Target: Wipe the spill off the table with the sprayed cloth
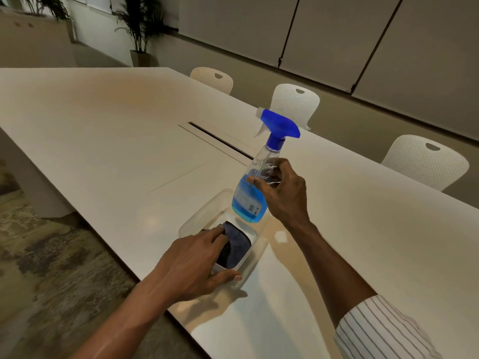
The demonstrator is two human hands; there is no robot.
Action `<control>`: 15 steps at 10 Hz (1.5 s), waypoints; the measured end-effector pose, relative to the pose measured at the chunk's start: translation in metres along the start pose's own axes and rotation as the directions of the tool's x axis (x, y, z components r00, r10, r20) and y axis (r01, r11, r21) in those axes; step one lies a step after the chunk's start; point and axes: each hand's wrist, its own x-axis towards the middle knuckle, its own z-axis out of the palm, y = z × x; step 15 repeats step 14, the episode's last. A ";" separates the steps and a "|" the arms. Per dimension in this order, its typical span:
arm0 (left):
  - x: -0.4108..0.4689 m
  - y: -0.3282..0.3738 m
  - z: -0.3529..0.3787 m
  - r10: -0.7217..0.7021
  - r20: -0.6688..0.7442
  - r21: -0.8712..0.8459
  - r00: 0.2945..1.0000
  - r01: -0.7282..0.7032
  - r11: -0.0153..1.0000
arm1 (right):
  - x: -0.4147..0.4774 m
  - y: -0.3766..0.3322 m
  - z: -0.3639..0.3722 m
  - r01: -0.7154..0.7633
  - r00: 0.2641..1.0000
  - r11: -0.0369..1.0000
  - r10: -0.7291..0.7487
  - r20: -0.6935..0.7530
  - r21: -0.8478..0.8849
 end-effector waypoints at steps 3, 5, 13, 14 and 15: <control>0.001 0.003 -0.002 0.012 0.002 0.016 1.000 -0.013 1.000 | -0.010 0.016 0.025 -0.066 0.995 0.998 0.066 0.074 -0.011; 0.001 0.002 -0.002 0.012 0.017 0.013 1.000 -0.012 1.000 | -0.019 0.023 0.035 -0.102 0.990 0.994 0.104 0.092 -0.032; 0.008 0.018 -0.007 0.013 0.021 0.102 1.000 -0.015 0.995 | -0.075 0.038 -0.013 -0.144 0.988 0.984 0.138 -0.068 -0.100; 0.014 0.031 -0.012 0.007 0.013 0.165 1.000 -0.009 0.986 | -0.100 0.048 -0.037 -0.110 0.991 0.983 0.097 -0.096 -0.146; 0.014 0.031 -0.012 0.007 0.013 0.165 1.000 -0.009 0.986 | -0.100 0.048 -0.037 -0.110 0.991 0.983 0.097 -0.096 -0.146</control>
